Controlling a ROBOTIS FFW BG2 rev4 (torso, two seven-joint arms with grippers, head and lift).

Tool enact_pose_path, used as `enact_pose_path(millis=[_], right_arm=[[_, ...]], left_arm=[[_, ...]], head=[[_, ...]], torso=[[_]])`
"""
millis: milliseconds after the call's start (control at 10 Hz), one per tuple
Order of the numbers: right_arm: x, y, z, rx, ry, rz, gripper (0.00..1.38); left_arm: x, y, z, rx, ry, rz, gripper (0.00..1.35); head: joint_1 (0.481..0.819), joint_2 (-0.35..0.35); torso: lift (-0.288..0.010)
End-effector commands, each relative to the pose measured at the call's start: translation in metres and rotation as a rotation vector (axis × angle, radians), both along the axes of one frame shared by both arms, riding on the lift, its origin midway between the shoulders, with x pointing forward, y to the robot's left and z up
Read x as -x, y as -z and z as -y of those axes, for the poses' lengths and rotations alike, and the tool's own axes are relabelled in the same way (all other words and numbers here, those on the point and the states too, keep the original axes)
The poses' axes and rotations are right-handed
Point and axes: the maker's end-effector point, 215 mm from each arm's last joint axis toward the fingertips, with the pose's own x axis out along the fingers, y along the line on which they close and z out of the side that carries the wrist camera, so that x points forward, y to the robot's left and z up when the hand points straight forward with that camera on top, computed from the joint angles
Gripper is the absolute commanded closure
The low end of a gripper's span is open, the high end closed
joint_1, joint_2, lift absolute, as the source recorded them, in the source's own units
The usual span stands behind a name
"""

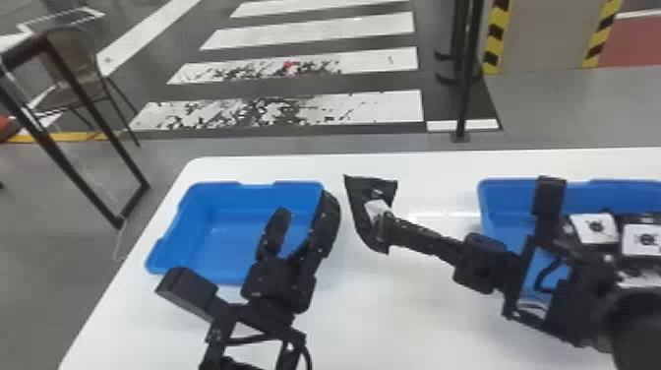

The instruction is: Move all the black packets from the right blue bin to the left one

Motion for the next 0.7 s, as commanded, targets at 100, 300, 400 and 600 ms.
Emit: enact_pose_path(millis=[100, 300, 400, 600], right_arm=[[0.017, -0.008, -0.033, -0.015, -0.085, 0.0, 1.15], [0.024, -0.01, -0.045, -0.017, -0.115, 0.003, 1.15], [0.029, -0.011, -0.052, -0.017, -0.135, 0.001, 1.15], [0.031, -0.009, -0.054, -0.027, -0.137, -0.009, 1.15]], left_arm=[[-0.001, 0.012, 0.011, -0.035, 0.028, -0.03, 0.2], [0.0, 0.016, 0.016, -0.034, 0.042, -0.044, 0.2], [0.0, 0.015, 0.018, -0.033, 0.047, -0.041, 0.2], [-0.001, 0.024, 0.019, -0.03, 0.054, -0.069, 0.9]], head=[[0.695, 0.267], [0.695, 0.291], [0.695, 0.297], [0.695, 0.307]], torso=[[-0.168], [-0.168], [-0.168], [-0.168]])
